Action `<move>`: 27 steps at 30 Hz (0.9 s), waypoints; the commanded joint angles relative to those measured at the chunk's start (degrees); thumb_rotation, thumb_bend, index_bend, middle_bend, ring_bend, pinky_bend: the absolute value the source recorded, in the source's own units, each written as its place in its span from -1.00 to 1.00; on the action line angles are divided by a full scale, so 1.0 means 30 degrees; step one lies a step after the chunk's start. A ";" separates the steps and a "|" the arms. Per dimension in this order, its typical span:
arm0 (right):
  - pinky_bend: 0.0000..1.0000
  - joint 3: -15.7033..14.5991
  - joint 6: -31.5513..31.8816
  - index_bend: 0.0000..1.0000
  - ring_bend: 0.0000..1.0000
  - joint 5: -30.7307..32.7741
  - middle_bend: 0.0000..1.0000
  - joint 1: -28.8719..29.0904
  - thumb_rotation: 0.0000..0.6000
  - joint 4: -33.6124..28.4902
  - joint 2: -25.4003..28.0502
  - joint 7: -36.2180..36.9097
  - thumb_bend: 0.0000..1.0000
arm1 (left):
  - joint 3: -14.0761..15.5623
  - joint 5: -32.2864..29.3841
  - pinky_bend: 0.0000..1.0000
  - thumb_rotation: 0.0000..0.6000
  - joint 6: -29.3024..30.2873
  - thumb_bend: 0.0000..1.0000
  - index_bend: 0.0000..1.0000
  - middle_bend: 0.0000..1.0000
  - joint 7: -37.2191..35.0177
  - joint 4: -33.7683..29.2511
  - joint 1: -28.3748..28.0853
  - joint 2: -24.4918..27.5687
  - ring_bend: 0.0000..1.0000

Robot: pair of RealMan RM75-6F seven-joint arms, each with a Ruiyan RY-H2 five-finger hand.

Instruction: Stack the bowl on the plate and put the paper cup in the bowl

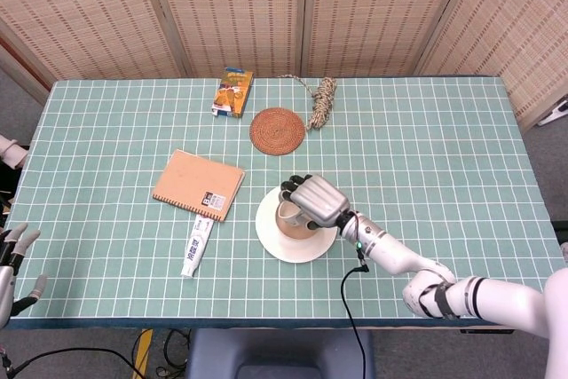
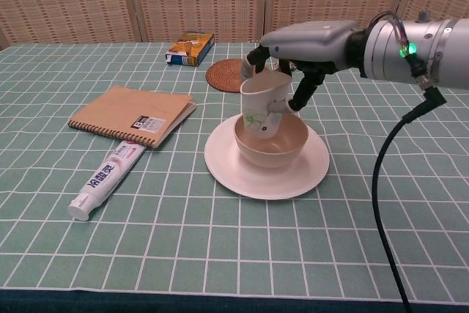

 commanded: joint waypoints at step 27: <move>-0.47 -0.1352 0.5437 -0.67 -0.81 0.1250 -0.61 -0.3499 1.00 -0.4178 0.4777 -0.1339 -0.31 | -0.0229 0.0052 -0.86 1.00 -0.0637 -0.32 -0.70 -0.85 0.0162 0.0081 -0.0556 -0.0198 -0.81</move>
